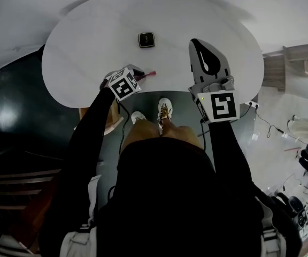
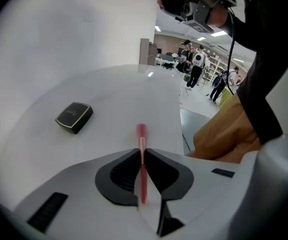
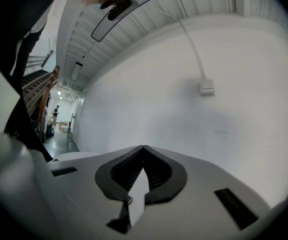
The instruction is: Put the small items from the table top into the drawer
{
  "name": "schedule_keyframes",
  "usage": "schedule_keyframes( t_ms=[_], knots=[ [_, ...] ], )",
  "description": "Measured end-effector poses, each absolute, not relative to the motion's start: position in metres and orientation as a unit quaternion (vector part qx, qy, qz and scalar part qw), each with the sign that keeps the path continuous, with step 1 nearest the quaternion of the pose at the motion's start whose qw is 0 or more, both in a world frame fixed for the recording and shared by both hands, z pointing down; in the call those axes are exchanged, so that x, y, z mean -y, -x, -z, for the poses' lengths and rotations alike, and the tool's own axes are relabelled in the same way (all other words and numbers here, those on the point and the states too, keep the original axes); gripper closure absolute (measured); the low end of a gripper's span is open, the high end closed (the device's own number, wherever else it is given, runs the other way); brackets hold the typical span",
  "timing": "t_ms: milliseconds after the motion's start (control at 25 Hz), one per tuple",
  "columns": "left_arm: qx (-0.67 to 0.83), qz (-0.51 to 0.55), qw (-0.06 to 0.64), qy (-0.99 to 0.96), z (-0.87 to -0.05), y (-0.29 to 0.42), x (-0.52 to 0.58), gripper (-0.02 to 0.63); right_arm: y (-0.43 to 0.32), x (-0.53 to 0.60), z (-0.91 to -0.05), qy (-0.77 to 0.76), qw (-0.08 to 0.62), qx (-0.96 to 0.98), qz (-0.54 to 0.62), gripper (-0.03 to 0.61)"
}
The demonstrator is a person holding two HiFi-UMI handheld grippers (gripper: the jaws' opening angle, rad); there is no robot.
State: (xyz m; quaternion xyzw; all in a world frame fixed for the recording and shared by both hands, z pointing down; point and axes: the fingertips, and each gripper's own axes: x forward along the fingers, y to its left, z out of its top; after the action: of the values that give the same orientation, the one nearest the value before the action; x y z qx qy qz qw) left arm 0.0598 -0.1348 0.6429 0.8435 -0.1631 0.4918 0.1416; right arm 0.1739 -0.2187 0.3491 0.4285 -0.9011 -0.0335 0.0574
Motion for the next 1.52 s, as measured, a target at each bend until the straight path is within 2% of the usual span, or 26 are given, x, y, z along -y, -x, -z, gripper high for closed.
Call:
schedule_keyframes(
  t_ms=[400, 1000, 1240, 1520],
  knots=[
    [0.186, -0.484, 0.126, -0.846, -0.63, -0.069, 0.135, 0.561, -0.177, 0.224, -0.349, -0.432, 0.057, 0.899, 0.035, 0.554],
    [0.478, -0.184, 0.047, -0.857, -0.409, -0.06, 0.187, 0.561, -0.143, 0.228, -0.329, -0.396, 0.03, 0.916, 0.058, 0.554],
    [0.529, -0.093, -0.039, -0.842, -0.325, -0.056, 0.187, 0.561, -0.136, 0.23, -0.316, -0.383, 0.022, 0.921, 0.073, 0.554],
    [0.57, -0.057, -0.038, -0.819, -0.314, -0.04, 0.187, 0.561, -0.124, 0.231, -0.308, -0.371, 0.028, 0.925, 0.082, 0.554]
  ],
)
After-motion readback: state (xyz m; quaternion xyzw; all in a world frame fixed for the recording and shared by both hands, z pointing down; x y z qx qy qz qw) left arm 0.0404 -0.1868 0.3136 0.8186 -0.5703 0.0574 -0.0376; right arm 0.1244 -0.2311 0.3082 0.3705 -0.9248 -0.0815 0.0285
